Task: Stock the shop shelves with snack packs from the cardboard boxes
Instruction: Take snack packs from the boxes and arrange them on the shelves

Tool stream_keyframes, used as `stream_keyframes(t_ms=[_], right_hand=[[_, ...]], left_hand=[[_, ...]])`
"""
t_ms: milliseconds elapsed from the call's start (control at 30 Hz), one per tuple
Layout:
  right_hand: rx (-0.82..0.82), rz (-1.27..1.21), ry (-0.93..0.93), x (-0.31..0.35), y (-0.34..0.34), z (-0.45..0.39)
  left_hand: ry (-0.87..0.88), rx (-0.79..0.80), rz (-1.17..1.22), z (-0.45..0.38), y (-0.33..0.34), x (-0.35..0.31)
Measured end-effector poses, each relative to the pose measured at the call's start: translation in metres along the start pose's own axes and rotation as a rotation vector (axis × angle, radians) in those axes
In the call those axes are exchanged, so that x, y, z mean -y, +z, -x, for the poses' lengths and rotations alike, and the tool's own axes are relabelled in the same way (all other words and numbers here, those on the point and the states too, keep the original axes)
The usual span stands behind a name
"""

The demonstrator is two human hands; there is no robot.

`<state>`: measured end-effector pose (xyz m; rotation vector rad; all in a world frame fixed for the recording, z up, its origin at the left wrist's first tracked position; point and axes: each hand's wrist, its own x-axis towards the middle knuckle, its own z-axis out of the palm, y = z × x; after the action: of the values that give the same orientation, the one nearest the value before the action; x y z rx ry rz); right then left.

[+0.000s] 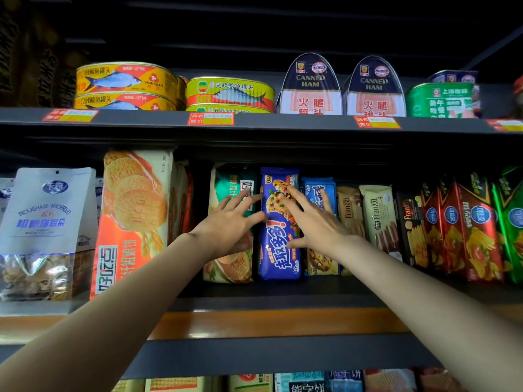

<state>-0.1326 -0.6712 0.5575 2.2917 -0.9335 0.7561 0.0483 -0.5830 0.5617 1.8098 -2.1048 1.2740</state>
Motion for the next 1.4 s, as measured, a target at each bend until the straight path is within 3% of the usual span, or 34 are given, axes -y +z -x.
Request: stream_keyframes(t_ms=[200, 433, 633, 1000, 1400], right_hand=[[-0.031, -0.087, -0.045, -0.014, -0.004, -0.003], [-0.028, -0.19, -0.03, -0.035, -0.006, -0.003], [-0.03, -0.227, -0.049, -0.037, -0.003, -0.006], [0.054, -0.154, -0.024, -0.032, -0.009, -0.024], [0.022, -0.162, -0.028, -0.038, -0.001, -0.012]], left_hand=[[-0.1, -0.085, 0.095, -0.02, -0.007, -0.024], [-0.206, -0.073, 0.136, -0.033, -0.011, -0.034], [-0.212, -0.077, 0.091, -0.032, -0.011, -0.03], [-0.237, 0.092, 0.049, -0.043, -0.006, -0.033], [-0.186, 0.012, -0.011, -0.034, -0.007, -0.036]])
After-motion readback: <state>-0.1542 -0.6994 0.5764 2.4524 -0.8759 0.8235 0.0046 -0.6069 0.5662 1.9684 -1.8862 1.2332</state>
